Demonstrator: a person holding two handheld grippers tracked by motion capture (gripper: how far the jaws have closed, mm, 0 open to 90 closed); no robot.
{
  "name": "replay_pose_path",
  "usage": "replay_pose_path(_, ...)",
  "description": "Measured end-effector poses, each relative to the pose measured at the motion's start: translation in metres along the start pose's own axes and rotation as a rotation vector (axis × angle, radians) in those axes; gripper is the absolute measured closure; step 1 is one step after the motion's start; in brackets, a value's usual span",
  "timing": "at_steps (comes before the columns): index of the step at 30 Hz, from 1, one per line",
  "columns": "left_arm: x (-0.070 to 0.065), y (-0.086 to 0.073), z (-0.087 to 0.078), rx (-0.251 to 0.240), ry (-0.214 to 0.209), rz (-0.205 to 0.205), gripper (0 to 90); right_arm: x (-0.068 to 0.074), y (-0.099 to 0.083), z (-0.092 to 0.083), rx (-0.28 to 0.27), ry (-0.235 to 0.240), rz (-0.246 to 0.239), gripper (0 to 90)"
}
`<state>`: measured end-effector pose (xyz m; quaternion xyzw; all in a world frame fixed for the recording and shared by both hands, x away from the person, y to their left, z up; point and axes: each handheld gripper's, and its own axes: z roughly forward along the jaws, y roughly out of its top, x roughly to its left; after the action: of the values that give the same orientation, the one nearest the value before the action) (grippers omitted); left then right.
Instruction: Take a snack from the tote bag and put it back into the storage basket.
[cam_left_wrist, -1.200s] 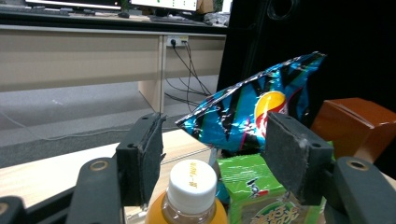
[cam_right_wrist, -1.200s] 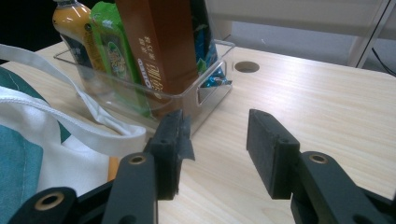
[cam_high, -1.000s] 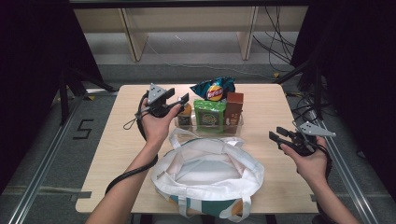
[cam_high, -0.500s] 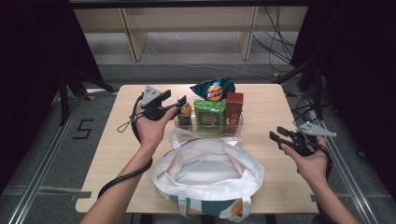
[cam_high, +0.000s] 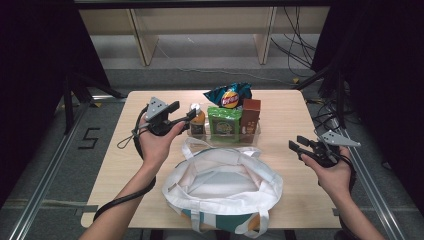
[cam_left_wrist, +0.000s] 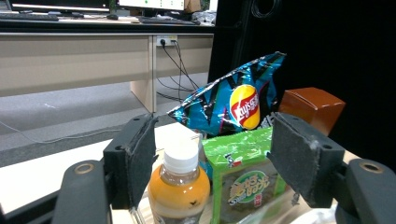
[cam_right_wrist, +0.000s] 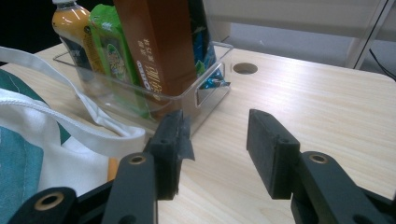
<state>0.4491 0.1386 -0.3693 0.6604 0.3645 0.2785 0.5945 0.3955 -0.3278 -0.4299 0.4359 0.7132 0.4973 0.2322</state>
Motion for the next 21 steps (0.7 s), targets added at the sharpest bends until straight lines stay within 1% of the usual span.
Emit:
replay_pose_path(2, -0.002, -0.001, -0.005, 0.002, -0.007, -0.001, 30.8, 0.000, 0.000, 0.000, 0.003, -0.001, -0.005, 57.0)
replay_pose_path(3, -0.002, -0.001, -0.006, 0.004, -0.010, 0.006, 30.8, -0.002, 0.000, 0.001, -0.001, 0.004, -0.024, 57.0)
replay_pose_path(5, -0.003, -0.001, -0.010, 0.005, -0.014, 0.007, 30.5, -0.003, 0.000, 0.002, -0.005, 0.010, -0.033, 57.0)
replay_pose_path(6, -0.003, -0.002, -0.012, 0.002, -0.013, -0.003, 30.5, -0.003, 0.000, 0.002, -0.006, 0.010, -0.031, 57.0)
replay_pose_path(7, -0.003, -0.003, -0.014, -0.003, -0.014, 0.000, 30.5, -0.002, 0.000, 0.002, -0.006, 0.013, -0.022, 57.0)
replay_pose_path(10, -0.004, -0.004, -0.018, -0.002, -0.016, 0.000, 30.5, -0.002, 0.000, 0.002, -0.007, 0.013, -0.023, 57.0)
replay_pose_path(13, -0.005, -0.007, -0.024, 0.004, -0.011, 0.013, 30.5, -0.002, 0.000, 0.002, -0.007, 0.013, -0.023, 57.0)
replay_pose_path(14, -0.006, -0.008, -0.026, 0.002, -0.012, 0.007, 30.5, -0.002, 0.000, 0.002, -0.006, 0.012, -0.022, 57.0)
replay_pose_path(15, -0.006, -0.009, -0.028, 0.002, -0.010, 0.001, 30.5, 0.000, -0.001, 0.001, -0.004, 0.004, -0.009, 57.0)
replay_pose_path(18, -0.005, -0.013, -0.034, 0.010, -0.006, 0.009, 30.5, 0.000, -0.001, 0.001, -0.004, 0.002, -0.009, 56.9)
replay_pose_path(19, -0.006, -0.014, -0.036, 0.012, -0.005, 0.000, 30.5, 0.000, -0.001, 0.001, -0.004, 0.004, -0.006, 56.9)
replay_pose_path(21, -0.006, -0.017, -0.040, 0.019, -0.005, 0.008, 30.5, 0.001, -0.001, 0.002, -0.001, 0.005, 0.001, 57.0)
